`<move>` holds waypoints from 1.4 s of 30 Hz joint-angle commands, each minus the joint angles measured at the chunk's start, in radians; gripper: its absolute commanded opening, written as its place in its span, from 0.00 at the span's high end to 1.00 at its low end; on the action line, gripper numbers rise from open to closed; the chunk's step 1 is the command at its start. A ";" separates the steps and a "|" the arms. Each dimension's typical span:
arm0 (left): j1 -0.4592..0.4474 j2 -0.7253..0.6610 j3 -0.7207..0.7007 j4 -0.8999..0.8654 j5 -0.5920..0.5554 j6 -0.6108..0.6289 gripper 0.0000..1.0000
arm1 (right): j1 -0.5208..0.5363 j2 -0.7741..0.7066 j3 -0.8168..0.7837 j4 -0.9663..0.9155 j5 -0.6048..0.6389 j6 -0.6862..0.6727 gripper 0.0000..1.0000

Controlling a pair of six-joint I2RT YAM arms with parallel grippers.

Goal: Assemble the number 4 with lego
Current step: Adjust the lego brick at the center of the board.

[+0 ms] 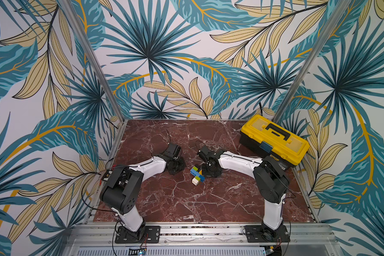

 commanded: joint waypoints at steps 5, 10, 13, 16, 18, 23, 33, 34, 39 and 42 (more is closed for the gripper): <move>0.006 -0.043 -0.035 0.031 0.003 0.014 0.89 | -0.023 0.096 0.143 -0.063 -0.053 -0.086 0.75; 0.009 -0.070 -0.067 0.026 0.000 0.012 0.90 | -0.030 0.149 0.213 -0.087 -0.060 -0.116 0.75; 0.009 -0.086 -0.083 0.021 -0.004 0.014 0.89 | -0.037 0.146 0.222 -0.110 -0.042 -0.118 0.76; 0.009 -0.108 -0.093 0.010 -0.009 0.013 0.90 | -0.046 0.088 0.195 -0.106 -0.011 -0.114 0.76; 0.008 -0.136 -0.091 -0.013 -0.014 0.018 0.90 | -0.048 0.025 0.176 -0.109 0.027 -0.124 0.74; 0.010 -0.266 -0.013 -0.153 -0.099 0.083 0.86 | -0.049 -0.224 0.109 -0.103 0.193 -0.159 0.56; 0.058 -0.592 0.157 -0.231 -0.516 0.319 0.50 | -0.047 -0.870 -0.259 0.057 0.601 -0.303 0.01; 0.058 -0.620 0.129 -0.179 -0.572 0.372 0.47 | -0.048 -0.906 -0.295 0.064 0.638 -0.308 0.01; 0.079 -0.685 -0.166 0.329 -0.933 0.629 0.29 | -0.047 -1.038 -0.639 0.330 0.818 -0.466 0.01; 0.184 -0.622 -0.333 0.620 -0.962 0.705 0.25 | -0.067 -1.034 -0.777 0.480 0.963 -0.462 0.01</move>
